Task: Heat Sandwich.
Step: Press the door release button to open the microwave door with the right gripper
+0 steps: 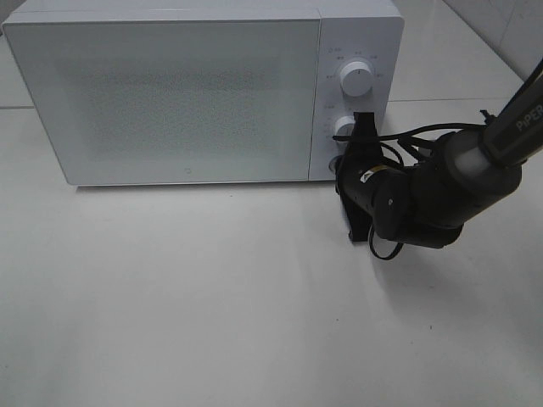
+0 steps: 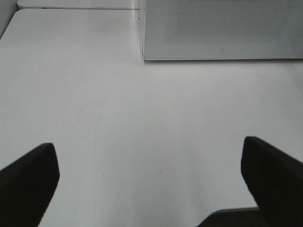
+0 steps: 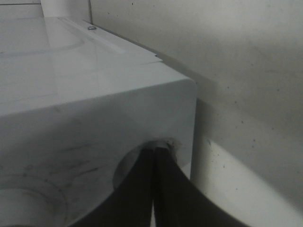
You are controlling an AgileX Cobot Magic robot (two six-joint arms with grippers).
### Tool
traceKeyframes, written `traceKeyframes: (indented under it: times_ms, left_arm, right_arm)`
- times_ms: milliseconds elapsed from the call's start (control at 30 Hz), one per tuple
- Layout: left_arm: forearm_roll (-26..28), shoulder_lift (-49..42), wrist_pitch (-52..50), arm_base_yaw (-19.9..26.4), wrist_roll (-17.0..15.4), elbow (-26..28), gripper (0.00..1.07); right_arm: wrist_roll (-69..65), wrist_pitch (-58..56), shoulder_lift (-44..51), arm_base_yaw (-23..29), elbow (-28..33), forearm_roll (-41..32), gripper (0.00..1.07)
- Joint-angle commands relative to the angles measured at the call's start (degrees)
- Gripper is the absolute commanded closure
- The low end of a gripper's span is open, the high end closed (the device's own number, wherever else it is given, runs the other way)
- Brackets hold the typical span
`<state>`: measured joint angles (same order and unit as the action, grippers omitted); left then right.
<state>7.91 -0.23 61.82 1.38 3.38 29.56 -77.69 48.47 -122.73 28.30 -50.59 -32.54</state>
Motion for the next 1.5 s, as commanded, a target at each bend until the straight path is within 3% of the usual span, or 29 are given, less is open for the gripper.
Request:
traceKeyframes:
  times_ms: [33,367,733,1300,1500]
  left_arm:
    - [0.2,-0.3,-0.3,0.1,-0.3,0.0,0.09]
    - [0.2,-0.3,-0.3,0.1,-0.3,0.0,0.09]
    - [0.3,-0.3,-0.3,0.1,-0.3,0.0,0.09]
    - [0.3,-0.3,-0.3,0.1,-0.3,0.0,0.09]
    - [0.3,-0.3,-0.3,0.1,-0.3,0.0,0.09]
  right_arm:
    - [0.5,9.2,0.6,-0.6,-2.5,-1.1,1.07]
    - [3.8,13.3,-1.6,-0.7,-8.3,-5.7,1.07]
    - [6.3,13.3,-1.7,-0.6,-8.9,-6.6,1.07]
    - [5.7,2.9,2.1,-0.4,-4.5,-6.5,1.07]
    - [2.8,1.1,2.5,2.2,-2.3,-7.1,1.07]
